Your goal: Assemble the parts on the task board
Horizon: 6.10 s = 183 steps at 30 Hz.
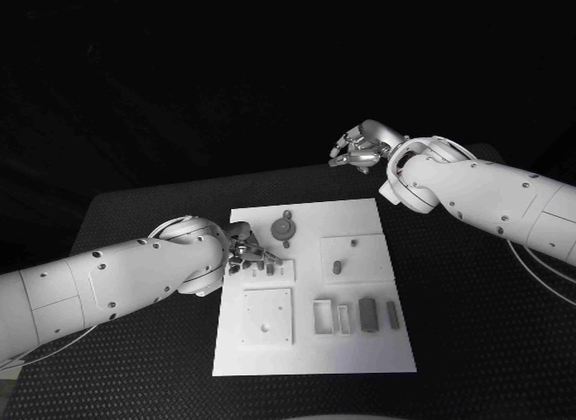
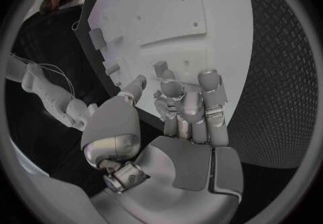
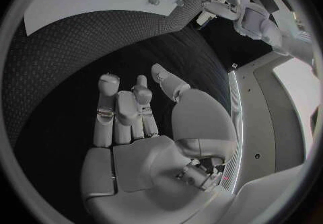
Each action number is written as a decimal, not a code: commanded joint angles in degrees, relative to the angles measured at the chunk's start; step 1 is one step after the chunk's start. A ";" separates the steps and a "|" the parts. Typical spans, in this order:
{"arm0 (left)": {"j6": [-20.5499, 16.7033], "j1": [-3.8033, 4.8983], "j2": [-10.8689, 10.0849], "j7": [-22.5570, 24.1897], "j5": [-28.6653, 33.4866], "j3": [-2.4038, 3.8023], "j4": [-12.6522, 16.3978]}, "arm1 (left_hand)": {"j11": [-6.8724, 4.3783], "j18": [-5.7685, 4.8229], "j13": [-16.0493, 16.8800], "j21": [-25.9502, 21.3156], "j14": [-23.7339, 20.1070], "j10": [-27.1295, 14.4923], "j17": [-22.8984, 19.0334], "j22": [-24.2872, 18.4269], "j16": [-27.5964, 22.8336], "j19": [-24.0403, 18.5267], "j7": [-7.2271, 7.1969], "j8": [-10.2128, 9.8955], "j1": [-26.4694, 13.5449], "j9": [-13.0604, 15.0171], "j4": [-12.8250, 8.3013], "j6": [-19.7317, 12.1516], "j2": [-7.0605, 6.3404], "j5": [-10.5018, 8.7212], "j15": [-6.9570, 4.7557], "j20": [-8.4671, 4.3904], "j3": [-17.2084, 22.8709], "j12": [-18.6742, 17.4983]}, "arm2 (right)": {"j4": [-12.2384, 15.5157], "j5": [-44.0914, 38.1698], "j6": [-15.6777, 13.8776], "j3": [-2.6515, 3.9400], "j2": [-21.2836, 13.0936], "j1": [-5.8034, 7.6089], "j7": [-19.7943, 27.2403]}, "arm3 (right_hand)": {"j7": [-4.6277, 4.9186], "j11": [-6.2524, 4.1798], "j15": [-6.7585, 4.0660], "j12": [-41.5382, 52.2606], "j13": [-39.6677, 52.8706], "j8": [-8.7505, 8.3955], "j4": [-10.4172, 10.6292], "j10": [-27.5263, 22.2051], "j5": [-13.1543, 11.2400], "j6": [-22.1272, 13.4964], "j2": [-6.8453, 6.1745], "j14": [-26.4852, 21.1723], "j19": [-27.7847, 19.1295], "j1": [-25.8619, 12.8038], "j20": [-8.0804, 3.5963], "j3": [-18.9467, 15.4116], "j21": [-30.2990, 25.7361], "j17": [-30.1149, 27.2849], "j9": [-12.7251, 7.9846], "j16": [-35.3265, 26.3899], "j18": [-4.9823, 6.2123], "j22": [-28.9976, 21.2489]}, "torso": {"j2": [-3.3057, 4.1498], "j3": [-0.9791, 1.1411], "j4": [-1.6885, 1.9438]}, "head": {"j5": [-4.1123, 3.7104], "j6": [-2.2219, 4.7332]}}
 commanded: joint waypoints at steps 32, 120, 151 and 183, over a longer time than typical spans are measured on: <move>9.48 6.34 -0.11 -1.70 -1.37 4.28 -16.87 | 4.91 0.65 -2.00 -5.81 -5.08 -6.56 -3.30 -0.40 -3.90 -5.84 5.22 -11.77 1.34 -5.99 -4.43 -13.32 7.17 0.81 4.46 1.03 -5.55 -3.09 | -0.85 0.54 0.26 0.03 0.16 -0.16 0.78 | 0.64 -0.04 -0.20 -0.09 -0.05 -0.35 0.25 -0.13 -0.19 0.05 -0.02 -0.20 -0.16 -0.53 -0.41 -0.20 -0.24 0.11 0.08 -0.37 1.54 1.02 | 0.17 -0.07 1.22 | 0.52 2.17; 10.76 2.25 8.29 4.15 1.31 4.27 -25.52 | 5.56 2.25 -4.01 -5.84 -4.13 -5.68 -5.90 1.16 -1.52 -3.94 5.88 -13.60 4.88 -14.61 -10.41 -10.98 14.79 6.09 5.18 2.61 -5.60 -0.50 | -1.03 0.52 0.51 0.03 1.30 -0.26 0.77 | 0.66 -0.03 -0.18 -0.06 -0.05 -0.39 0.33 -0.13 -0.18 0.05 0.11 -0.16 -0.07 -0.63 -0.45 -0.18 -0.27 0.16 0.19 -0.36 1.54 1.04 | 0.07 -0.05 1.24 | -0.73 1.11; 10.52 2.24 8.34 4.42 1.50 4.28 -25.43 | 4.71 1.67 -4.67 -5.10 -3.28 -4.53 -6.55 1.28 -0.78 -2.87 4.99 -11.85 7.93 -15.09 -7.97 -8.11 12.19 0.58 4.37 1.83 2.84 0.06 | -1.19 0.52 0.59 0.03 1.42 -0.30 0.78 | 0.65 -0.03 -0.19 -0.04 -0.05 -0.39 0.32 -0.13 -0.19 0.07 0.14 -0.14 -0.04 -0.64 -0.46 -0.18 -0.28 0.17 0.24 -0.36 1.54 1.04 | 0.12 -0.09 1.23 | -0.73 0.95; 8.97 2.15 8.23 4.16 3.36 4.27 -25.40 | 3.39 0.75 -5.47 -3.62 -1.97 -2.37 -7.19 1.19 0.07 -1.62 3.55 -8.03 17.09 -12.61 -12.63 -3.83 14.09 1.77 3.17 1.37 7.59 0.39 | -1.13 0.52 0.50 0.03 1.32 -0.30 0.85 | 0.64 -0.04 -0.20 -0.03 -0.05 -0.39 0.44 -0.11 -0.20 0.11 0.17 -0.12 0.00 -0.84 -0.45 -0.24 -0.29 0.19 0.29 -0.37 1.54 1.04 | 0.09 -0.10 1.23 | -0.91 0.54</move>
